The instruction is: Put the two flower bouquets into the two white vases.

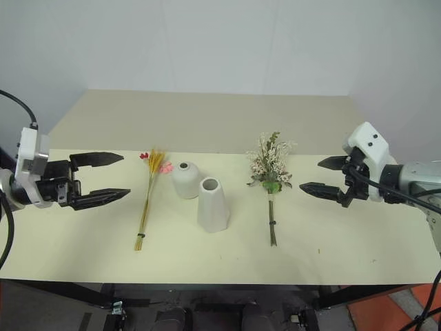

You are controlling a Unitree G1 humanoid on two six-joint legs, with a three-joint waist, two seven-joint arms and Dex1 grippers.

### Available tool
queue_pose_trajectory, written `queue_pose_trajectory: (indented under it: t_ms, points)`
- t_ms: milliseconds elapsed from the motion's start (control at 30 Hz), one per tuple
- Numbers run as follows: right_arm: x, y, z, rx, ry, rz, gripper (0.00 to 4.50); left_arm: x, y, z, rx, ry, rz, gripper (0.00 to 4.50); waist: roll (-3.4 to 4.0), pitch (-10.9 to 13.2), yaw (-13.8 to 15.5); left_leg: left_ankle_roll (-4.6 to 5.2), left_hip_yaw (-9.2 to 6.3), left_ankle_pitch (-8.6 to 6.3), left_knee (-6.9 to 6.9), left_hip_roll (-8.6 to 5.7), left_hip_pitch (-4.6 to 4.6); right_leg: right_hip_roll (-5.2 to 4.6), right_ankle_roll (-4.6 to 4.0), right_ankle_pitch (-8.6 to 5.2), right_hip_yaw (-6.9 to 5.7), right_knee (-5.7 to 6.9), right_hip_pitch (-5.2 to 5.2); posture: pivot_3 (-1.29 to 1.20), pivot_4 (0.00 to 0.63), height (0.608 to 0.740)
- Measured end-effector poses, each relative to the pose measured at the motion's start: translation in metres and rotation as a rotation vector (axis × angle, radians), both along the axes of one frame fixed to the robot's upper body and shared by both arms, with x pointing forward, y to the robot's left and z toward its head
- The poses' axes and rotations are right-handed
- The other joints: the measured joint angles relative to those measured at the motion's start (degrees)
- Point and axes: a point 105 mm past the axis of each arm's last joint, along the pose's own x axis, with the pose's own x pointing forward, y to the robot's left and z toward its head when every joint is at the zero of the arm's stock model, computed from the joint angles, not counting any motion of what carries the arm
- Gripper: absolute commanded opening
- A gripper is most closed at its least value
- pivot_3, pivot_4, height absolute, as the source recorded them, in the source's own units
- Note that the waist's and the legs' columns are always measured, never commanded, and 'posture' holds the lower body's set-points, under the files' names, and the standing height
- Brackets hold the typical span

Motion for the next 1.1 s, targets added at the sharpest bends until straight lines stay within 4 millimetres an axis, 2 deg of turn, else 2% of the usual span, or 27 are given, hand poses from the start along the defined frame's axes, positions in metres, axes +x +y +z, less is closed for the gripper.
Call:
queue_pose_trajectory:
  t_ms: [67, 133, 267, 433, 600, 733, 867, 967, 1100]
  points:
    - [0.015, 0.018, -0.003, 0.060, 0.121, -0.094, 4.50, 0.002, -0.003, 0.005, -0.006, -0.011, -0.018, 4.48, 0.00, 0.0, -0.7, 0.00, -0.03, 0.01, 0.00, 0.01, 0.02, 0.04, -0.08, 0.15, 0.03, 0.00, -0.03, 0.00, 0.150, 0.740]
    - [0.020, 0.031, -0.015, 0.074, 0.257, -0.158, 4.50, 0.002, -0.008, 0.009, -0.007, -0.025, -0.046, 4.48, 0.00, 0.0, -0.8, 0.00, -0.09, 0.01, 0.00, 0.01, 0.01, 0.08, -0.10, 0.15, 0.01, 0.03, -0.02, 0.00, 0.150, 0.740]
    - [0.036, 0.035, -0.037, 0.076, 0.452, -0.302, 4.50, 0.006, -0.009, 0.011, -0.015, -0.018, -0.064, 4.48, 0.01, 0.0, -0.6, 0.01, -0.11, 0.01, 0.00, -0.04, -0.36, 0.06, 0.01, 0.48, 0.00, -0.06, -0.23, 0.00, 0.150, 0.740]
    - [0.053, 0.040, -0.055, 0.022, 0.553, -0.402, 4.50, 0.007, -0.017, 0.011, 0.007, -0.007, -0.116, 4.48, 0.01, 0.0, -0.4, 0.02, -0.12, 0.01, 0.00, -0.06, -0.97, 0.06, 0.02, 0.51, -0.01, -0.02, -0.81, 0.00, 0.150, 0.740]
    - [0.057, 0.053, -0.074, -0.047, 0.634, -0.424, 4.50, 0.010, -0.017, 0.012, 0.010, -0.006, -0.120, 4.48, 0.01, 0.0, -0.8, 0.03, -0.15, 0.01, 0.00, -0.05, -0.99, 0.07, 0.02, 0.52, -0.02, 0.02, -0.85, 0.00, 0.150, 0.740]
    - [0.059, 0.060, -0.082, -0.055, 0.675, -0.434, 4.50, 0.010, -0.016, 0.011, 0.012, -0.004, -0.121, 4.48, 0.01, 0.0, -1.0, 0.03, -0.16, 0.01, 0.01, -0.05, -0.99, 0.08, 0.03, 0.53, -0.03, 0.04, -0.85, 0.00, 0.150, 0.740]
    - [0.060, 0.078, -0.087, -0.049, 0.698, -0.395, 3.60, 0.009, -0.016, 0.010, 0.013, 0.002, -0.123, 4.50, 0.01, 0.0, -1.3, 0.04, -0.21, 0.02, 0.01, -0.03, -0.96, 0.14, 0.03, 0.53, -0.03, 0.14, -0.85, 0.00, 0.150, 0.740]
    - [0.061, 0.083, -0.087, -0.035, 0.695, -0.394, 2.56, 0.009, -0.015, 0.008, 0.013, 0.007, -0.122, 4.50, 0.01, 0.0, -1.2, 0.04, -0.22, 0.02, 0.03, -0.03, -0.96, 0.13, 0.03, 0.53, -0.04, 0.15, -0.85, 0.00, 0.150, 0.740]
    - [0.065, 0.081, -0.087, -0.008, 0.693, -0.431, 1.18, 0.009, -0.015, 0.008, 0.012, 0.009, -0.118, 4.50, 0.01, 0.0, -1.1, 0.04, -0.22, 0.02, 0.05, -0.03, -0.96, 0.13, 0.03, 0.53, -0.05, 0.15, -0.84, 0.00, 0.150, 0.740]
